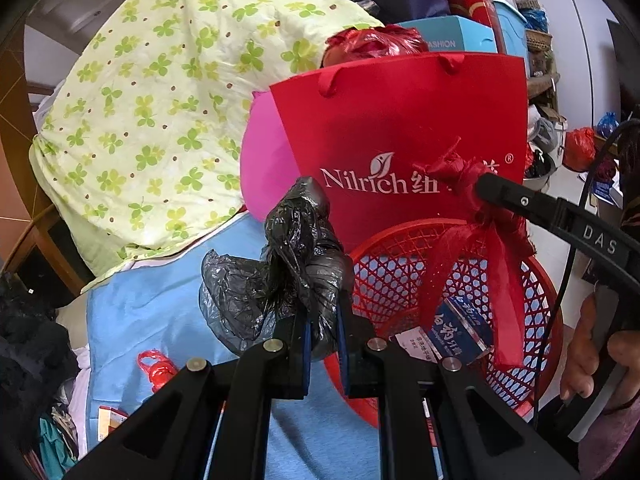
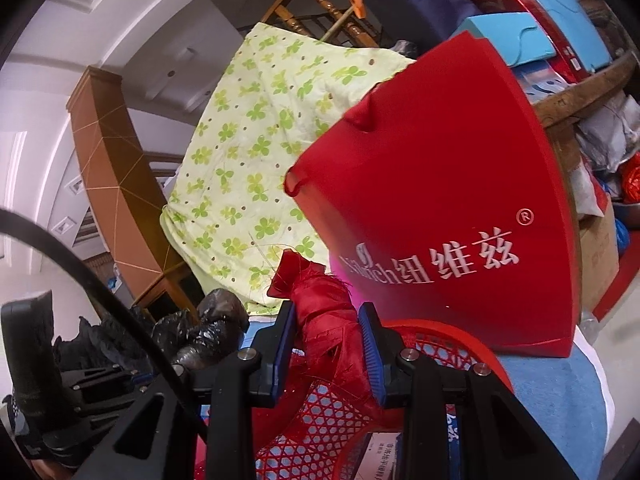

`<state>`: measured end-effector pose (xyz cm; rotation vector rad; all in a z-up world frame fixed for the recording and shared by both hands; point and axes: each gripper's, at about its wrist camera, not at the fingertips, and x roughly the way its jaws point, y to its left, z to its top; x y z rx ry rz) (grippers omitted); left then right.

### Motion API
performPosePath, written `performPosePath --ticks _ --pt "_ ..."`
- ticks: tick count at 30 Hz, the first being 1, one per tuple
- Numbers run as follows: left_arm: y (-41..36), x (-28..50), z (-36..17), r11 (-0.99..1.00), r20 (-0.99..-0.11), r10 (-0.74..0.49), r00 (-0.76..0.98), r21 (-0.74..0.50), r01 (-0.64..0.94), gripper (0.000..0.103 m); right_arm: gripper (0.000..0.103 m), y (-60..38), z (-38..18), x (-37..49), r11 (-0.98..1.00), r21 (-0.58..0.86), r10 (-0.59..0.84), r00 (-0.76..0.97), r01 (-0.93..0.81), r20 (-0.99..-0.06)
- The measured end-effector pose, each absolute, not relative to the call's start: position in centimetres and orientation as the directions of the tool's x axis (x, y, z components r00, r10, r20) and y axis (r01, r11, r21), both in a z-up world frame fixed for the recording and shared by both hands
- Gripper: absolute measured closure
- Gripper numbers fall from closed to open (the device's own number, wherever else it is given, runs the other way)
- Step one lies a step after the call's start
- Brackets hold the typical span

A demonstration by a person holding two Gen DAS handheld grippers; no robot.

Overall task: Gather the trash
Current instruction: 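Carry the black bag and red mesh bag over the red basket, then open both tools to drop the bags into the red basket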

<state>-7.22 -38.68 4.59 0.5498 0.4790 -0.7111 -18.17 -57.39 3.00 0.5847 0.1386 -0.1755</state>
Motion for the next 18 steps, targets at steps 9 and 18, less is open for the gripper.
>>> performPosePath --ticks 9,18 --pt "-39.33 -7.25 4.08 0.619 -0.579 -0.467 0.668 0.325 0.715 0.075 0.067 -57.65 2.82 -18.07 0.804 0.546 -0.149 0.969 0.235 -0.198" --pt "-38.86 -7.69 4.70 0.636 -0.507 -0.455 0.732 0.391 0.666 0.046 0.033 -57.42 2.38 -17.86 0.783 0.559 -0.159 0.956 0.274 -0.247"
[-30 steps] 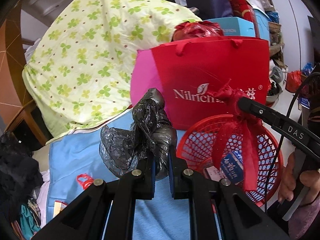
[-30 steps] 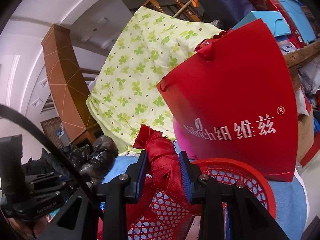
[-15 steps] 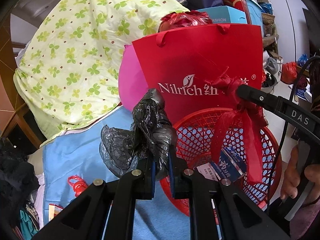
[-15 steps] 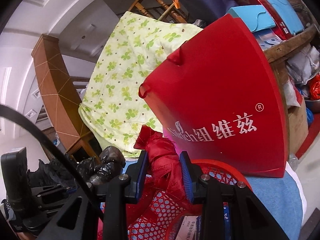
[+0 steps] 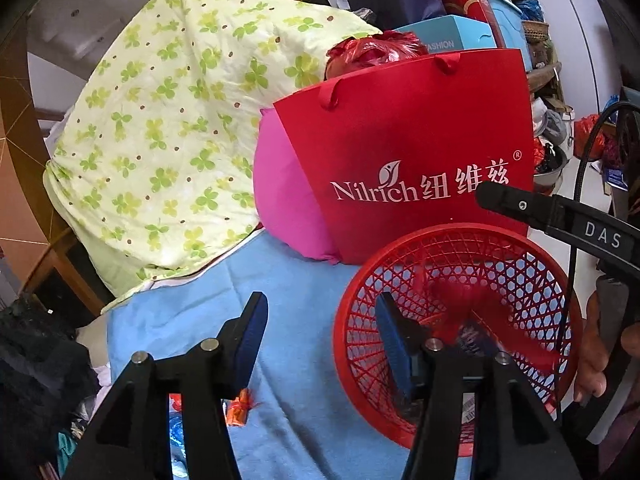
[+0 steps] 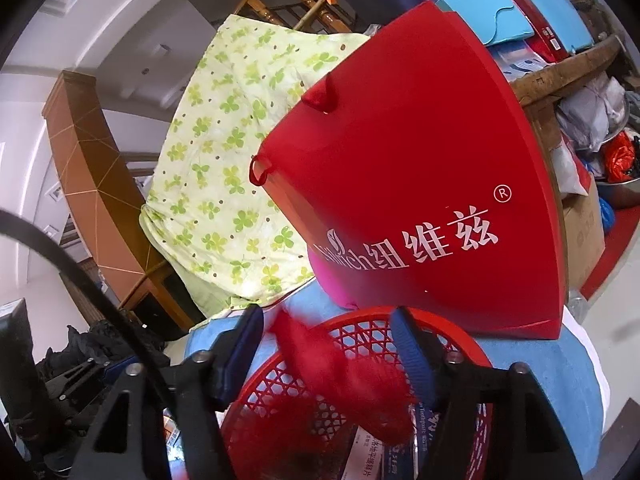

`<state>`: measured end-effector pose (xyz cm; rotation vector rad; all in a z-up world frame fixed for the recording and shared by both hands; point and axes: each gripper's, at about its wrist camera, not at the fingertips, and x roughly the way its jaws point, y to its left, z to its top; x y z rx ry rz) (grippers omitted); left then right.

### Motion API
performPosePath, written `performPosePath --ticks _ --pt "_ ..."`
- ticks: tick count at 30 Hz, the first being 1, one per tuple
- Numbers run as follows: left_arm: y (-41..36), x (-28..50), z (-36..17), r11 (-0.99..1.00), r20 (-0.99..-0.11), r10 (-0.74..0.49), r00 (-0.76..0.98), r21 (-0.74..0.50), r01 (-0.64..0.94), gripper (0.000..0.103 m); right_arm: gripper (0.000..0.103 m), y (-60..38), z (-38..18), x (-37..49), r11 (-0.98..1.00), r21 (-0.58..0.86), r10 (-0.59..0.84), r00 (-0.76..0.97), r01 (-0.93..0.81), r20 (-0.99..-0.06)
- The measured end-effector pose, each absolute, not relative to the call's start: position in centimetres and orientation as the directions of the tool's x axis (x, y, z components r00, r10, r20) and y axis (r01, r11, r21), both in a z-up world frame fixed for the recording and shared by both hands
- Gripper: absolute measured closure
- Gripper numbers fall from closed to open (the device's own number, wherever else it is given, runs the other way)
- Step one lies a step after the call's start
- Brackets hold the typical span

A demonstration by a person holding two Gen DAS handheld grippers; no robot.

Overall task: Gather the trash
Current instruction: 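Open both tools to drop the bags into the red basket, then move both tools back to the remaining bags on the blanket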

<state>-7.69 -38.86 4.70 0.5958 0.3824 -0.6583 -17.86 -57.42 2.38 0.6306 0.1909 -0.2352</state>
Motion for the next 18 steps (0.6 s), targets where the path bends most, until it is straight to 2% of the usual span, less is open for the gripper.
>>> performPosePath --ticks 7,18 --pt "-37.2 -6.9 5.0 0.663 -0.478 -0.422 0.770 0.416 0.622 0.046 0.033 -56.0 3.4 -17.8 0.813 0.524 -0.179 0.966 0.253 -0.188" --pt "-33.8 -5.3 5.7 0.720 -0.467 -0.380 0.798 0.393 0.572 0.046 0.033 -52.9 4.5 -15.4 0.849 0.480 -0.157 0.973 0.220 -0.169"
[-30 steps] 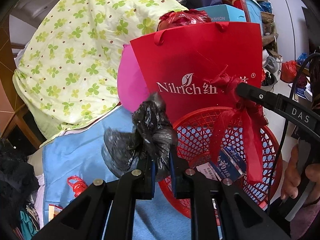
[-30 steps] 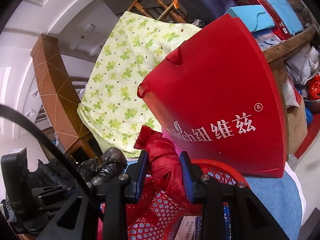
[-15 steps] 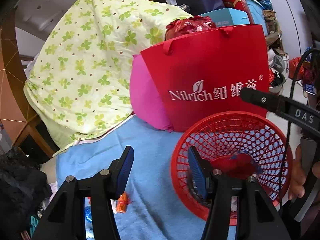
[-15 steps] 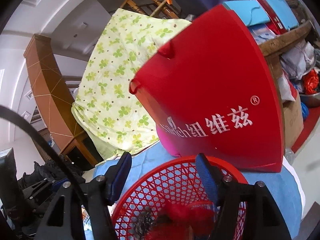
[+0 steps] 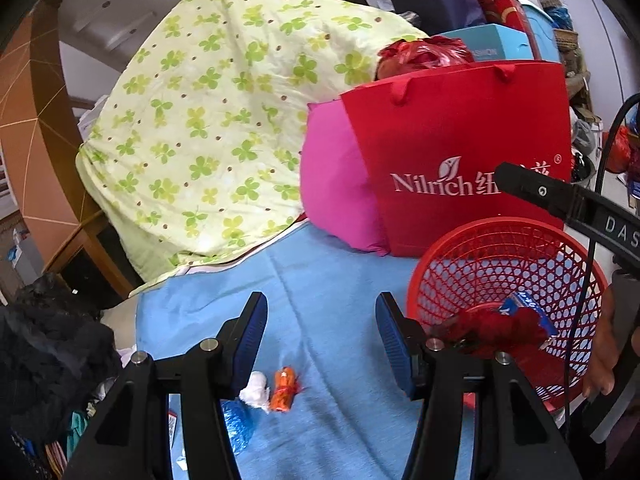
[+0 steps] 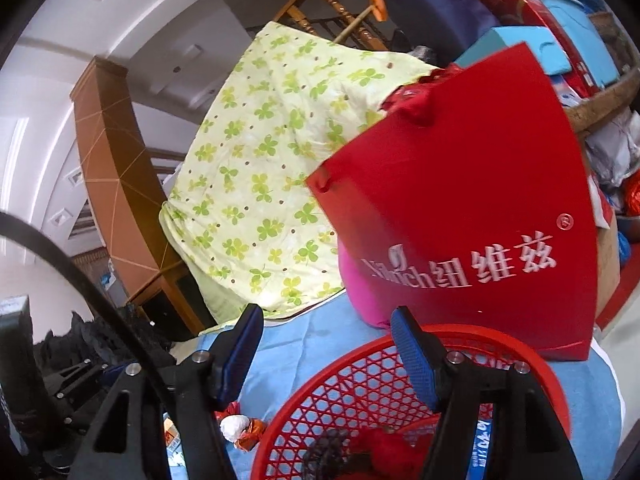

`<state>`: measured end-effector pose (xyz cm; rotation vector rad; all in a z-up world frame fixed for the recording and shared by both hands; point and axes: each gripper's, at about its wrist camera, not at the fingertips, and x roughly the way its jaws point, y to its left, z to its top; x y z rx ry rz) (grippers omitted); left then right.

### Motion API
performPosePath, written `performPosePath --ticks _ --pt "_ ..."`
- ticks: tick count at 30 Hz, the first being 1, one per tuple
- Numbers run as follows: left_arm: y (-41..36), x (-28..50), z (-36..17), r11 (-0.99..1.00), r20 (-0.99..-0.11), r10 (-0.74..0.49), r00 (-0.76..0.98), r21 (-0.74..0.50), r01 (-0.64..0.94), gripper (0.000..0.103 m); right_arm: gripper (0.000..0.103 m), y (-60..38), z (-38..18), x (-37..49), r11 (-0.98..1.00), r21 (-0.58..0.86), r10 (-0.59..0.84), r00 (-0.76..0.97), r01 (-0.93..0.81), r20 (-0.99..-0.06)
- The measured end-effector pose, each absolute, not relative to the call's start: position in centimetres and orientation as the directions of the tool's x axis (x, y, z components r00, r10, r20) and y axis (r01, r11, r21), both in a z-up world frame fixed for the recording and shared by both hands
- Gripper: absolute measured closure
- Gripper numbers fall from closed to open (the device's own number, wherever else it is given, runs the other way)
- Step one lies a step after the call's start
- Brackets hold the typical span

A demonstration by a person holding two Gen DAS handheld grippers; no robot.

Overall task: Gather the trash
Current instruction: 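Move both tools back to the remaining bags on the blanket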

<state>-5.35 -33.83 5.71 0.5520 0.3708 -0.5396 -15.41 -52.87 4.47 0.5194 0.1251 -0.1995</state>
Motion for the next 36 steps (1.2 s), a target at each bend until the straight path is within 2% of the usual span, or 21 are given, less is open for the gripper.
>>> performPosePath --ticks 16,36 --pt "-29.5 -3.6 5.8 0.782 -0.464 -0.318 0.826 0.363 0.506 0.045 0.032 -46.6 5.4 -11.6 0.914 0.383 -0.080 0.986 0.131 -0.146" --pt "-25.1 -0.8 4.3 0.839 -0.500 -0.256 0.827 0.309 0.447 0.044 0.032 -42.0 4.1 -7.2 0.942 0.323 -0.015 0.971 0.094 -0.240"
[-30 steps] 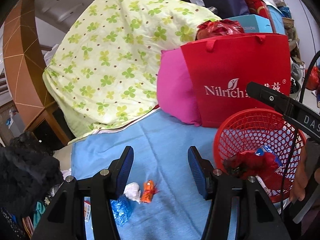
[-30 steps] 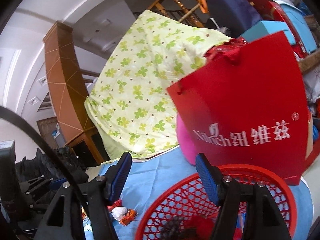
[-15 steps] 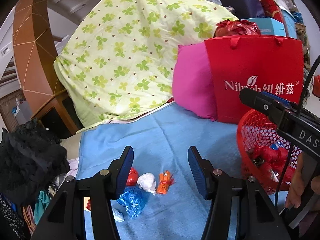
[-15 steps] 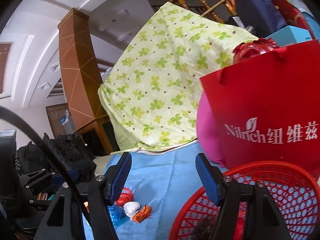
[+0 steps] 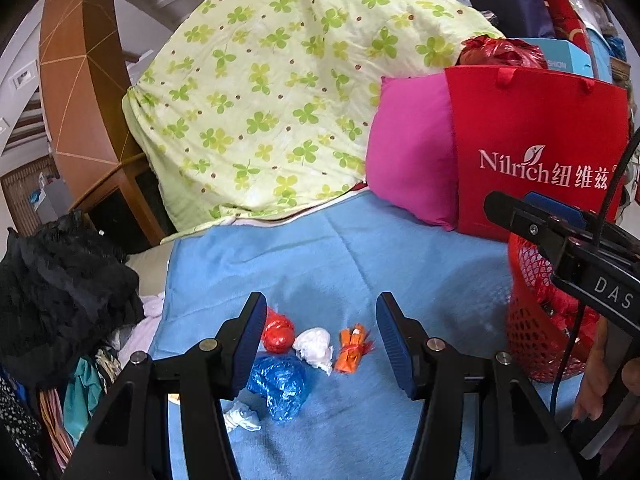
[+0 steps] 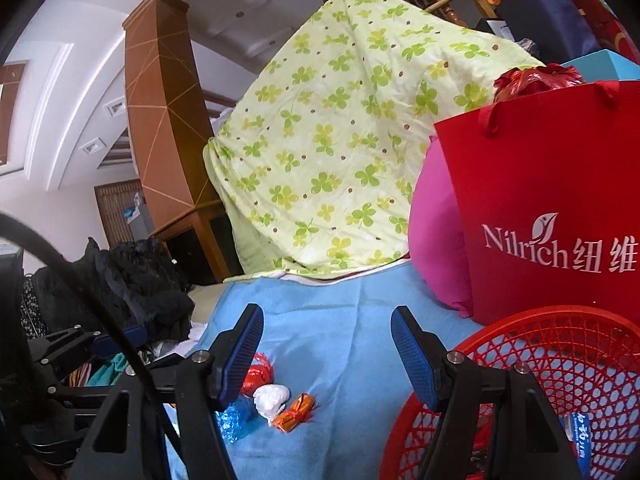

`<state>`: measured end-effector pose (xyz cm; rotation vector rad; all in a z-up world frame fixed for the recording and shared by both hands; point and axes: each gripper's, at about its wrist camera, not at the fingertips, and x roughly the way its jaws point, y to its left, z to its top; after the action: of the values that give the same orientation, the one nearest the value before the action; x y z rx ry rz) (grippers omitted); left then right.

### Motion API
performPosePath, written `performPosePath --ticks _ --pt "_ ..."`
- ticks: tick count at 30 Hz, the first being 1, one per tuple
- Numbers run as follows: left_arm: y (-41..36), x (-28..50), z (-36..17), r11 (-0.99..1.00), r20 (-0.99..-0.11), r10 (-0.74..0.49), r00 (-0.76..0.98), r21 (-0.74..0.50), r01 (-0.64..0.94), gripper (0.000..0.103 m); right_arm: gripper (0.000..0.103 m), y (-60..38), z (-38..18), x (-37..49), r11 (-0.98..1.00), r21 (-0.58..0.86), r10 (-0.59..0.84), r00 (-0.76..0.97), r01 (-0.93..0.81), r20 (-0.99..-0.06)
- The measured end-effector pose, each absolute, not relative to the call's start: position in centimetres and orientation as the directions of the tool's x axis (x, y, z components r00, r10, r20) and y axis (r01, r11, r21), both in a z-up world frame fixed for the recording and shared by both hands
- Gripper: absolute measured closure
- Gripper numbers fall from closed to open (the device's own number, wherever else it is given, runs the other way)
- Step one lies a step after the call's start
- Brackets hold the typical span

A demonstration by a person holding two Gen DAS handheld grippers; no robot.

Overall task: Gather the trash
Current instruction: 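Move both tools back to the remaining bags on the blanket, then grasp the orange plastic bag with the right tool while the left tool grasps the white mesh mask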

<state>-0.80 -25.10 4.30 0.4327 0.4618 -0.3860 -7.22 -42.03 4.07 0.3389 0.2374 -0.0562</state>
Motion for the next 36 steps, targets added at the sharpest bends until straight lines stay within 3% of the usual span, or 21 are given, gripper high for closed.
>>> performPosePath --ticks 12,21,31,36 --pt "-21.3 2.5 -0.3 0.881 -0.600 -0.174 0.781 0.260 0.396 0.042 0.032 -39.7 3.2 -5.5 0.966 0.243 -0.015 0.955 0.090 -0.296" --pt "-14.9 6.2 -5.7 0.926 -0.684 -0.040 0.728 0.248 0.284 0.042 0.032 -37.6 2.2 -3.7 0.976 0.209 0.019 0.939 0.057 -0.344" --pt "-6.9 10.5 -10.2 0.958 -0.746 0.068 0.662 0.235 0.167 0.042 0.033 -36.8 -3.7 3.8 0.936 0.340 0.164 0.751 0.086 -0.640" --pt "-5.7 12.1 -10.5 0.957 -0.758 0.005 0.653 0.192 0.216 0.042 0.040 -35.1 -7.6 8.0 0.919 0.380 0.233 0.638 0.102 -0.734"
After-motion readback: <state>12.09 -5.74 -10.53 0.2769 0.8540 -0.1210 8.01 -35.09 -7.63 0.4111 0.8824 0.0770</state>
